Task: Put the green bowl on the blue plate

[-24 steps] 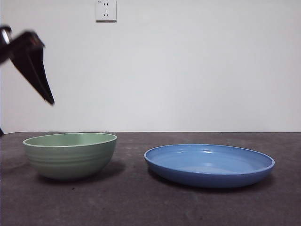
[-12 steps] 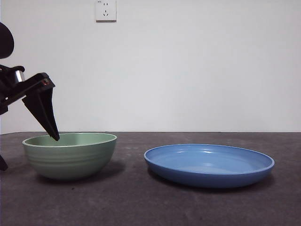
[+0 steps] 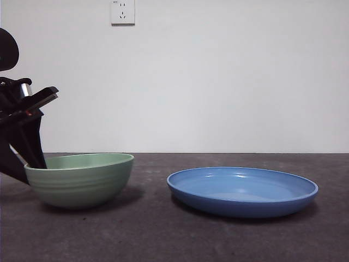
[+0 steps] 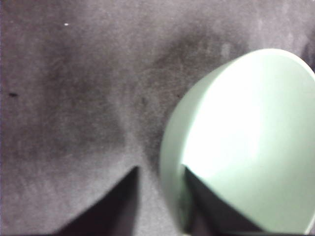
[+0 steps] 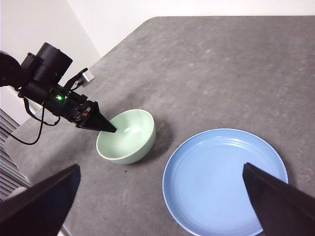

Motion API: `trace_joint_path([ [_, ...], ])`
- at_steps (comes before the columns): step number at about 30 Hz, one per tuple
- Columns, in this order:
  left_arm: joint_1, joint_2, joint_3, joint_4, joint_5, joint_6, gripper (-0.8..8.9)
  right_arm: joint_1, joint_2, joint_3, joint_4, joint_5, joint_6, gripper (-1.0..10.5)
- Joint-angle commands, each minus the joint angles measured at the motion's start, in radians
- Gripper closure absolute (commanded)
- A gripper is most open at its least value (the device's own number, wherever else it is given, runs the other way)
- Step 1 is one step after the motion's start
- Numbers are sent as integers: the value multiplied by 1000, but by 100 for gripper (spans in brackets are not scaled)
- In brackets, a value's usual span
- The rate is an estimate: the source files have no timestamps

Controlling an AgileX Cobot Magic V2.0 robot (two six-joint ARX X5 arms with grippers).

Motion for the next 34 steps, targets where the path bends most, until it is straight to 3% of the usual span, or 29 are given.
trace_joint_path([
  [1,-2,16,19,7,-2,22,802,4,4,15,9,-3,4,358],
  [8,-16,16,43,-26,-62,21,806,4,4,15,9,-3,4,358],
  [17,-175,32,240,-143,-215,0,805,4,4,15,9,-2,4,358],
  [27,-425,303,666,-278,-250,-1,805,4,4,15,3,-3,5,359],
  [34,-543,508,874,-306,-268,19,805,4,4,15,2,-3,11,359],
])
